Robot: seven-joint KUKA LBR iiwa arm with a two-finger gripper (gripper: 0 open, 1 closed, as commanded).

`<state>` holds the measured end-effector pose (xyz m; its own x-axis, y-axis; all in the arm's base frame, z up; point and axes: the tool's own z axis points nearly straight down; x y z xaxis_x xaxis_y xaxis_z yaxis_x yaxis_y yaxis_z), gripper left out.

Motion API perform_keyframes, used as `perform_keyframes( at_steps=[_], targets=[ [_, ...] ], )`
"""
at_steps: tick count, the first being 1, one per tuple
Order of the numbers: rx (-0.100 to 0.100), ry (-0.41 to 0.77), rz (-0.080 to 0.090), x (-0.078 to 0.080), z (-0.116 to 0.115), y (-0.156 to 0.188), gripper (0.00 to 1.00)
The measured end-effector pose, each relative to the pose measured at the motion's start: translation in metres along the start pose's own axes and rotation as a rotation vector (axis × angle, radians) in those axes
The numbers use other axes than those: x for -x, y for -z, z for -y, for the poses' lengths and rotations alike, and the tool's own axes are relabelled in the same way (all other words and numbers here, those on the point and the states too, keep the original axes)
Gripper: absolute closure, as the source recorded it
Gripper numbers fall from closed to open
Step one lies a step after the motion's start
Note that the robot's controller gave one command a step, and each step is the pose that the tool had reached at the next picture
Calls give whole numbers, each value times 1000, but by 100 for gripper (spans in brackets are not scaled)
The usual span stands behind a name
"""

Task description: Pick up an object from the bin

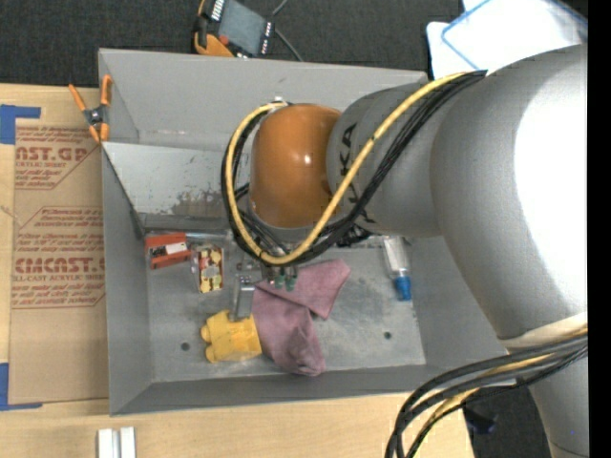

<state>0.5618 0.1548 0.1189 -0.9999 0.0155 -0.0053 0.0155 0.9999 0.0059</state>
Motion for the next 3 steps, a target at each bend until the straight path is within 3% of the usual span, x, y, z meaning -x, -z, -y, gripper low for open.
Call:
perform_keyframes(
  at_steps=[1, 2, 3],
  targets=[
    [-5, 134, 21, 19, 48, 97, 0],
    [0, 225, -1, 5, 22, 8, 0],
    [-2, 141, 27, 17, 57, 70, 0]
  ],
)
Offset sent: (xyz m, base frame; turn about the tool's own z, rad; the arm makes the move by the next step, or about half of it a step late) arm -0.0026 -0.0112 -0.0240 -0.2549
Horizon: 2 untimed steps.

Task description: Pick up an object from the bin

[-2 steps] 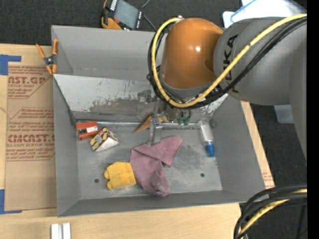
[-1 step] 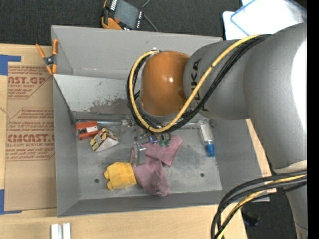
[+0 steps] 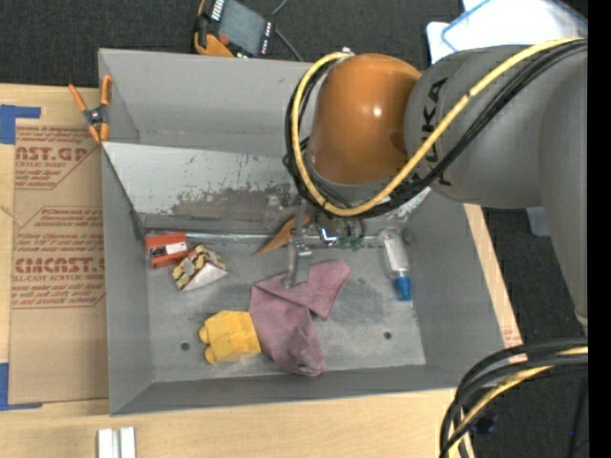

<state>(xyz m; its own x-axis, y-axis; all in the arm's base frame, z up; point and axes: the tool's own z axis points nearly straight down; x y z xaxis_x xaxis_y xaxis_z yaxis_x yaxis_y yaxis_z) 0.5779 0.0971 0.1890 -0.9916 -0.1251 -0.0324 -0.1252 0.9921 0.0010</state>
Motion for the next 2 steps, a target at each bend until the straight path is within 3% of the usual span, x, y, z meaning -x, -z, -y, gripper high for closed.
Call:
perform_keyframes(
  at_steps=[1, 2],
  targets=[
    [-2, -5, 19, -2, 1, 12, 0],
    [0, -6, 7, -20, 10, 14, 0]
  ],
)
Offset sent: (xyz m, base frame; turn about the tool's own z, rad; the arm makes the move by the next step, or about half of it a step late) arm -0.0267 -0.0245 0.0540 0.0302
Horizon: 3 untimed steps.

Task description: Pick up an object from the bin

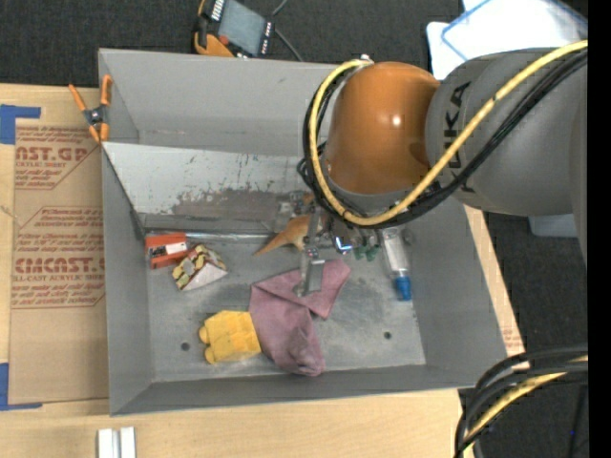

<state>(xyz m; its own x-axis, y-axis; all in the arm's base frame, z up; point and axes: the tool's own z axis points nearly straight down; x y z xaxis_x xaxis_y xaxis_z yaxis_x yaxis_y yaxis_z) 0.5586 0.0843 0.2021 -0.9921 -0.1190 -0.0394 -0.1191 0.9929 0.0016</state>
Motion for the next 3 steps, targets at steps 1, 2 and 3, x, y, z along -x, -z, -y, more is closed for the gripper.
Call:
perform_keyframes(
  at_steps=[1, 2, 3],
  targets=[
    [0, 11, 6, -2, 4, 3, 0],
    [1, 27, -6, -58, 4, -65, 0],
    [1, 41, 14, -49, 5, -76, 0]
  ],
)
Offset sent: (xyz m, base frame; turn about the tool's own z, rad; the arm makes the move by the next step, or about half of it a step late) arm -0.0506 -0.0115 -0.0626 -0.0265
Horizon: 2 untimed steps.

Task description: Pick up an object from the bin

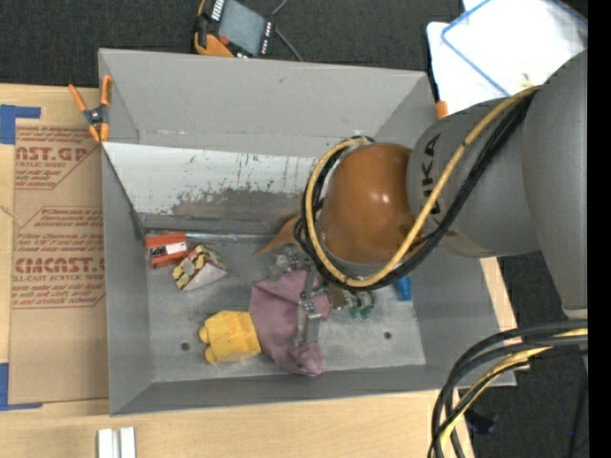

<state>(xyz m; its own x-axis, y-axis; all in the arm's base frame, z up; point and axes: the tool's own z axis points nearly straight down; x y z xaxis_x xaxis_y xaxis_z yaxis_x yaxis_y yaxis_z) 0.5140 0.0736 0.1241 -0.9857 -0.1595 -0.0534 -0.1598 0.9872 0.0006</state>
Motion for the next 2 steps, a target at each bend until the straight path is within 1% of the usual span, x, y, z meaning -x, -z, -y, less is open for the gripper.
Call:
perform_keyframes(
  at_steps=[1, 2],
  targets=[
    [1, 118, -6, 3, -4, -55, 0],
    [2, 0, 10, -2, -35, -53, 100]
  ],
)
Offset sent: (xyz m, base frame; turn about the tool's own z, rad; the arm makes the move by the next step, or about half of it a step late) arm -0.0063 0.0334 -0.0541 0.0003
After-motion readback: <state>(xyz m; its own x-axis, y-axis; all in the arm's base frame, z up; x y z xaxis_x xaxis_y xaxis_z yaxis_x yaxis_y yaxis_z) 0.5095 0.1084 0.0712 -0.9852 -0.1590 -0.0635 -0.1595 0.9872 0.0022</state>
